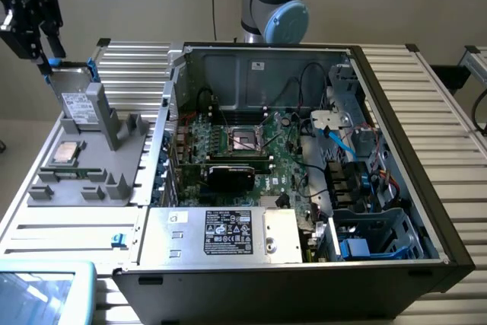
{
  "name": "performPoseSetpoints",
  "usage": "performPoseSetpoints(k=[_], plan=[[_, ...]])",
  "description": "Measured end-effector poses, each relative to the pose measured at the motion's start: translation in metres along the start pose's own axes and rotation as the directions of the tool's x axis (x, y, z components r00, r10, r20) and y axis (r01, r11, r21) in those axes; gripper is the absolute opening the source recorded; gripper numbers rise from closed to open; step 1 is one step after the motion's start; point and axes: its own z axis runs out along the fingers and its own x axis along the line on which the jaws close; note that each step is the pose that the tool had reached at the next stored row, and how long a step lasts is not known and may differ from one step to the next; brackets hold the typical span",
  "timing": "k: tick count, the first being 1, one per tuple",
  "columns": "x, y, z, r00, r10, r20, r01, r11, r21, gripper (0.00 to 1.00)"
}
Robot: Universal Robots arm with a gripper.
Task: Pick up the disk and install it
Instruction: 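Pick up the disk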
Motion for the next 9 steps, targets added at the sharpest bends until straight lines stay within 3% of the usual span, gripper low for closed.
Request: performPoseSetpoints(k=[9], plan=[[0.000,-0.0001,0.0164,1.0000,0.000,-0.0041,0.000,1.0000,0.0003,0.56]])
